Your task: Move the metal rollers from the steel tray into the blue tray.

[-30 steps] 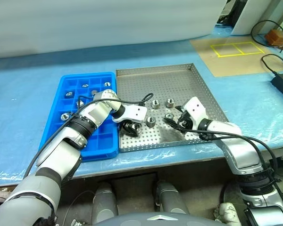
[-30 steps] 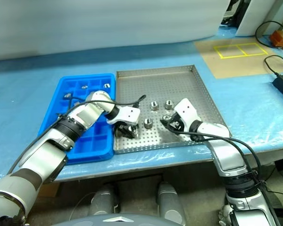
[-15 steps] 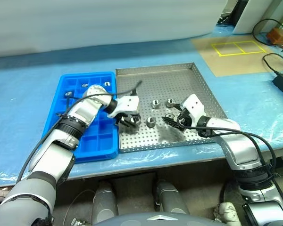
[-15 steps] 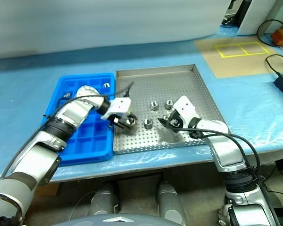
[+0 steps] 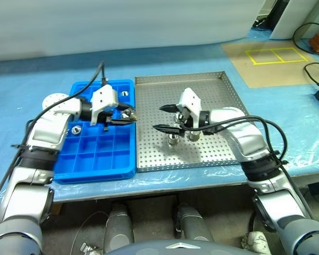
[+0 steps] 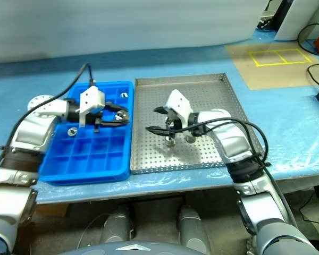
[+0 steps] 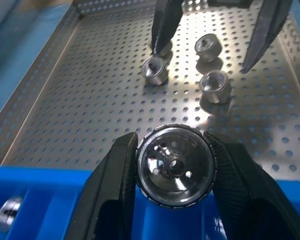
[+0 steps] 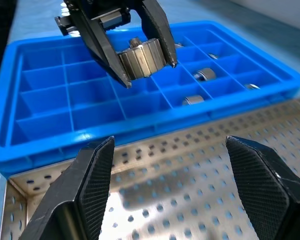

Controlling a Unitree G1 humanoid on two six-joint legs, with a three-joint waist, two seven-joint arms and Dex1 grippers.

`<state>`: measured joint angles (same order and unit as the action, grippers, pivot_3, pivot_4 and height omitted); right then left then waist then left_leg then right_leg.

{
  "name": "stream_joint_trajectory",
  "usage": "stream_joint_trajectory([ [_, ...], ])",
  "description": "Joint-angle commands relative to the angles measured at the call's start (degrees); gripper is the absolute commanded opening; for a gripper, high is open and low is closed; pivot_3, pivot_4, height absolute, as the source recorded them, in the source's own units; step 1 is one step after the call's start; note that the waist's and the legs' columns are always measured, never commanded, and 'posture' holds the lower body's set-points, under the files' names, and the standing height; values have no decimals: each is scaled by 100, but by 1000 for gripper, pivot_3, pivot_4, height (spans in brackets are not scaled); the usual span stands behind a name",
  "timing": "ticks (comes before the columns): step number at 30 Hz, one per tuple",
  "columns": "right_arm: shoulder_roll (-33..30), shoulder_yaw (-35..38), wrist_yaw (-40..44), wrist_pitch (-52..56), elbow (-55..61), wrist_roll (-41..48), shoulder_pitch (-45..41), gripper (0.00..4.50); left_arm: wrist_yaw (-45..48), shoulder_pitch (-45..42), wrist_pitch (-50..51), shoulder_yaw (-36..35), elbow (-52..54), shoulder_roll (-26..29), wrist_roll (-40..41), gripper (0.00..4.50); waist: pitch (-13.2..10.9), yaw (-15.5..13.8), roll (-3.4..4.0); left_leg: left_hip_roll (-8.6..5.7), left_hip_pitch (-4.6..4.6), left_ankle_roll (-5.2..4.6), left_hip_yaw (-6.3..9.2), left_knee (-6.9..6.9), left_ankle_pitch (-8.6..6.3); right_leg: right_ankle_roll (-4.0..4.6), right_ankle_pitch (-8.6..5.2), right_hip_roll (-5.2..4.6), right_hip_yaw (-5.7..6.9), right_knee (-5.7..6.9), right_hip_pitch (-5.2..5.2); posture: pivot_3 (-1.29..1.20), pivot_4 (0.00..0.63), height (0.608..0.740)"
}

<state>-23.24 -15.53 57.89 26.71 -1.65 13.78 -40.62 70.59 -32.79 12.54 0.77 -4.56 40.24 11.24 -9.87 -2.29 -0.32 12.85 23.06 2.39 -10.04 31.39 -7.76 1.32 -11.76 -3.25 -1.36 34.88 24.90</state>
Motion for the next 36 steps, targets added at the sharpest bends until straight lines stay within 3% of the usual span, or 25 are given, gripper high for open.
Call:
stream_joint_trajectory([
  [1,238,-145,462,-414,-407,77,-422,3683,-516,666,442,-738,920,326,279,1714,0,-60,0,2,6,2,1,-4,1,2,-1,0,5,0,5,104,150,740],
  [11,822,-441,1024,-990,-1400,-160,-955,3683,-1750,2606,1191,-1481,2356,306,368,1714,-1,-495,-3,9,16,6,11,-10,4,12,-8,-5,35,6,7,264,150,740],
  [21,792,-508,1051,-1123,-1377,-394,-733,3683,-2146,4076,1470,-2292,2983,277,768,1714,-2,-529,-9,9,16,9,17,-11,5,11,-9,-4,35,12,10,234,150,740],
  [36,687,-453,814,-1114,-1299,-528,-576,3683,-2631,4074,1487,-1978,2511,357,512,1714,-1,-500,-14,9,14,10,18,-12,6,9,-10,-1,32,11,12,198,150,740],
])
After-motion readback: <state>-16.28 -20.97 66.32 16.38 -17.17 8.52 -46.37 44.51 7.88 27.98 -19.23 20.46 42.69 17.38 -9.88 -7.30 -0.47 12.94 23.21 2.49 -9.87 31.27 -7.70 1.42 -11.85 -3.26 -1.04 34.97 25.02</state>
